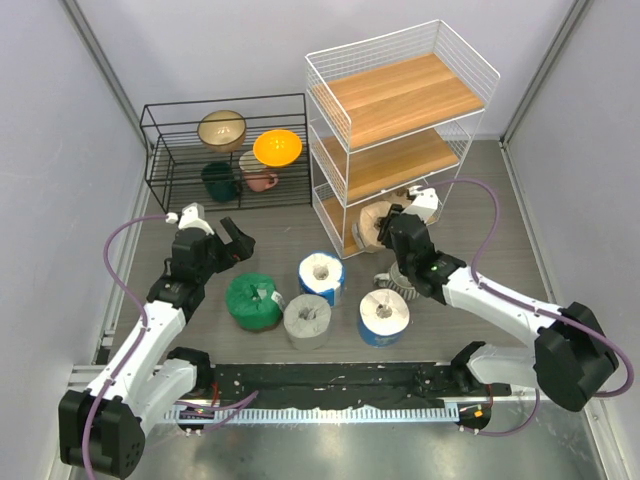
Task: Place and organize the paper towels onto the shelf
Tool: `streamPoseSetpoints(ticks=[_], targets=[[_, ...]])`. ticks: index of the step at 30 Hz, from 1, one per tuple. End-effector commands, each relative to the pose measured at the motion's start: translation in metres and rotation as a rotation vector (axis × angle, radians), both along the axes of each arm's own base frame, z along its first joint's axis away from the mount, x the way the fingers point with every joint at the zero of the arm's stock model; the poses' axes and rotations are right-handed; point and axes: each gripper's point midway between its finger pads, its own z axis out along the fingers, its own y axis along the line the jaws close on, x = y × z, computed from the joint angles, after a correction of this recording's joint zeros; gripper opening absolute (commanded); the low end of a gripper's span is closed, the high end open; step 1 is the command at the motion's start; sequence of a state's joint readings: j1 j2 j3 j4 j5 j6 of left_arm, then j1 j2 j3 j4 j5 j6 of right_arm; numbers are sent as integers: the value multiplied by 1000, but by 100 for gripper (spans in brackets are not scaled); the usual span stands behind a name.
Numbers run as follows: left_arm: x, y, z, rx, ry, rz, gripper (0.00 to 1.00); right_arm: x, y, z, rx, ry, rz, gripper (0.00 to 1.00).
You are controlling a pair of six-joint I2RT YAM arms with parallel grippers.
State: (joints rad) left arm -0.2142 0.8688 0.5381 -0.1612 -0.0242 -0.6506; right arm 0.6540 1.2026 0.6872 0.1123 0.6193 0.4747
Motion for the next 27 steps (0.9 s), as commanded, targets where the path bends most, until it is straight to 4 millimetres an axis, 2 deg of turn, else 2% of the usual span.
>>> streamPoseSetpoints(ticks=[1, 13, 14, 20, 27], targets=[[8, -4, 17, -13, -66, -16, 100, 19, 21, 32, 118, -119, 33, 34], [6, -5, 14, -12, -55, -19, 100, 37, 19, 24, 92, -145, 6, 33], [6, -5, 14, -12, -55, -19, 100, 39, 20, 29, 105, -170, 6, 33], [7, -5, 13, -13, -53, -18, 100, 45, 20, 26, 109, -191, 4, 33], [7, -5, 12, -13, -52, -18, 100, 51, 20, 17, 71, -180, -8, 32]])
